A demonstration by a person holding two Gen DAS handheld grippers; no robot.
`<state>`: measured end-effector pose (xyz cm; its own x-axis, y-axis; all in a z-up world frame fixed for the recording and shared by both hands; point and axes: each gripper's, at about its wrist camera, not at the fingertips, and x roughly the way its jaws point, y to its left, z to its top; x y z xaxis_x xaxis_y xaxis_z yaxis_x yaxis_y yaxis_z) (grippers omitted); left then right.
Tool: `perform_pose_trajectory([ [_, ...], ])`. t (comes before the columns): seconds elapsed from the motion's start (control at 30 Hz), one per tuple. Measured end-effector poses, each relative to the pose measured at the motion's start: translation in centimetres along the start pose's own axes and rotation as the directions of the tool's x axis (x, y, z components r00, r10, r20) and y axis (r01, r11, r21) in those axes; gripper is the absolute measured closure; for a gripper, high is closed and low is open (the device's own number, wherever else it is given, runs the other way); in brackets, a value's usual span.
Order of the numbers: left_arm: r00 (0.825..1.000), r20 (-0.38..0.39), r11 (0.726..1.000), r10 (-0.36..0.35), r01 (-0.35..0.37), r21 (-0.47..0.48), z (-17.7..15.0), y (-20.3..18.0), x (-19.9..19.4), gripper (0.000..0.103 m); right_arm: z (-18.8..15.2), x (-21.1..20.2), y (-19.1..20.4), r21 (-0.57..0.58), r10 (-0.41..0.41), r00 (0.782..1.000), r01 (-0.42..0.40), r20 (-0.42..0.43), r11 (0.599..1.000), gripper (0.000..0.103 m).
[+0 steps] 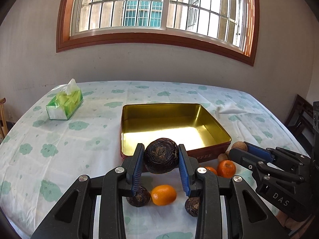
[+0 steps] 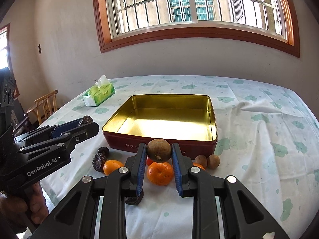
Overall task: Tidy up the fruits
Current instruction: 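Lower the dark ball into the tin and open the left gripper while the right releases the brown fruit there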
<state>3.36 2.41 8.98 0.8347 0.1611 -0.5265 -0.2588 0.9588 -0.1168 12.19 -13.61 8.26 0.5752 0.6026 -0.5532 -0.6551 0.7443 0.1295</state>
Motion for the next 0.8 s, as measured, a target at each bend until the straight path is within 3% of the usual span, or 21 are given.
perform_pose_trajectory([
  [0.37,0.999,0.028,0.999,0.046,-0.046,0.008,3.9,0.5,3.8,0.069,3.3,3.6,-2.0,0.000,-0.035,0.999,0.035,0.003,0.999,0.080],
  [0.8,0.995,-0.027,0.994,0.099,-0.098,0.053,5.5,0.7,9.2,0.069,4.7,8.3,-4.4,0.020,-0.047,0.998,0.048,-0.049,0.999,0.080],
])
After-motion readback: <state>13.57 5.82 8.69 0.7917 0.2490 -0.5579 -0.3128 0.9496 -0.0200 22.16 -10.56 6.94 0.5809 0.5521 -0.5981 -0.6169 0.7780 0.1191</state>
